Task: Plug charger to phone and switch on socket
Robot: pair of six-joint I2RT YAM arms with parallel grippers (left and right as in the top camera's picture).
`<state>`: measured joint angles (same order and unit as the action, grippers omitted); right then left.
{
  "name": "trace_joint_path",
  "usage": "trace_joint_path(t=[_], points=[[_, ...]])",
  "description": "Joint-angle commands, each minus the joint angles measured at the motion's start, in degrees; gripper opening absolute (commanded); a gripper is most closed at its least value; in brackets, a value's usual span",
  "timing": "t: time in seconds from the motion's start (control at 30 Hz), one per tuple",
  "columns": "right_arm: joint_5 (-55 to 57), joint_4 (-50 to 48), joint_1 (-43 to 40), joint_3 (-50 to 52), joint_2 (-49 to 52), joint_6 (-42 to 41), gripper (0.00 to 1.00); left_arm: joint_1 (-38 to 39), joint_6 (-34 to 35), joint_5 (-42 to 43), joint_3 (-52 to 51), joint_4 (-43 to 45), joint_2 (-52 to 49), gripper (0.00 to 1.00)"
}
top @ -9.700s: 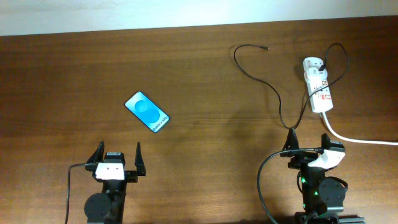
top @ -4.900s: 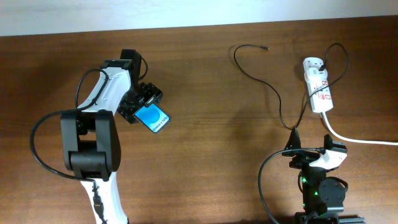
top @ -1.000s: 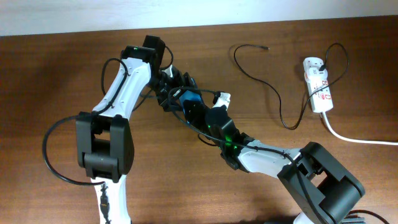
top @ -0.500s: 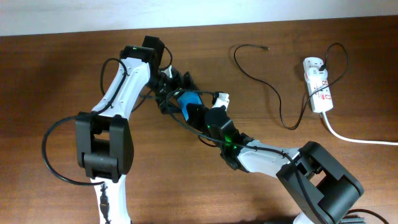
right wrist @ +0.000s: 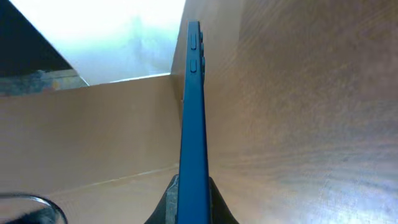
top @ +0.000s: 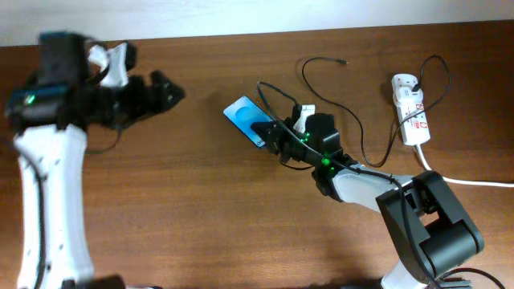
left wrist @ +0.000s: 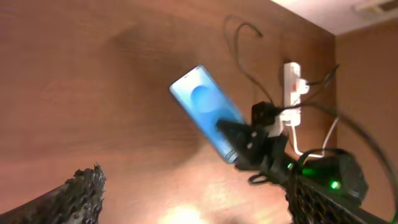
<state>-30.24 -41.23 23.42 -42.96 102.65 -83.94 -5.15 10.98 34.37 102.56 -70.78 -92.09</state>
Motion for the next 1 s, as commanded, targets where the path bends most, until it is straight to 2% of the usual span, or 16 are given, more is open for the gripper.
trace_joint_path(t=[0.0, 0.03, 0.13, 0.2, 0.27, 0.37, 0.43, 0.53, 0.6, 0.73, 0.83, 0.87, 0.93, 0.97], points=[[-7.63, -1.20, -1.07, -0.76, -0.07, -2.56, 0.04, -3.52, -1.09, 3.69, -17.51, 7.65, 8.46, 0.96], [-8.28, -1.20, -1.05, -0.76, -0.07, -2.56, 0.04, -4.20, 0.09, 7.10, -22.51, 11.41, 10.25, 0.97], [-9.01, -1.16, -1.05, -0.76, -0.07, -5.31, 0.04, -5.05, 10.25, 18.88, -38.62, 28.30, 12.37, 0.98], [-10.16, -1.16, -0.94, -0.76, -0.07, -8.63, 0.04, -4.20, 18.71, 19.85, -45.13, 37.51, 12.35, 0.97], [-13.64, -1.05, -0.94, -0.76, -0.07, -14.47, 0.04, -1.49, 28.30, 16.68, -48.41, 45.75, 12.35, 0.96], [-15.89, -1.05, -0.04, -0.76, -0.07, -17.66, 0.04, 5.03, 39.08, 7.37, -48.41, 49.55, 12.35, 0.97], [-15.87, -1.11, 0.72, -0.76, -0.07, -19.04, 0.04, 7.56, 43.28, 4.68, -48.41, 49.53, 12.35, 0.96], [-15.87, -2.69, 0.94, -0.76, -0.07, -19.02, 0.04, 9.77, 53.92, 4.57, -48.41, 49.05, 12.35, 0.87], [-16.83, -5.95, 0.94, -0.76, -0.07, -19.04, 0.04, 10.16, 56.52, 4.57, -48.41, 49.05, 12.35, 0.78], [-19.26, -7.23, 0.96, -0.76, -0.07, -19.52, 0.04, 10.88, 60.46, 2.27, -48.43, 48.94, 12.35, 0.75], [-20.59, -7.28, 1.01, -0.76, -0.07, -22.05, 0.04, 13.42, 60.46, -2.60, -48.43, 48.98, 12.35, 0.71], [-21.14, -7.43, 1.07, -0.76, -0.07, -22.05, 0.04, 14.05, 60.46, -3.41, -48.43, 49.03, 12.33, 0.66], [-22.25, -8.96, 2.14, -0.76, -0.07, -23.12, 0.04, 14.38, 60.46, -4.39, -48.43, 49.11, 12.28, 0.64], [-22.05, -10.05, 2.89, -0.76, -0.07, -23.15, 0.04, 14.40, 60.61, -5.25, -48.43, 49.11, 12.28, 0.59]])
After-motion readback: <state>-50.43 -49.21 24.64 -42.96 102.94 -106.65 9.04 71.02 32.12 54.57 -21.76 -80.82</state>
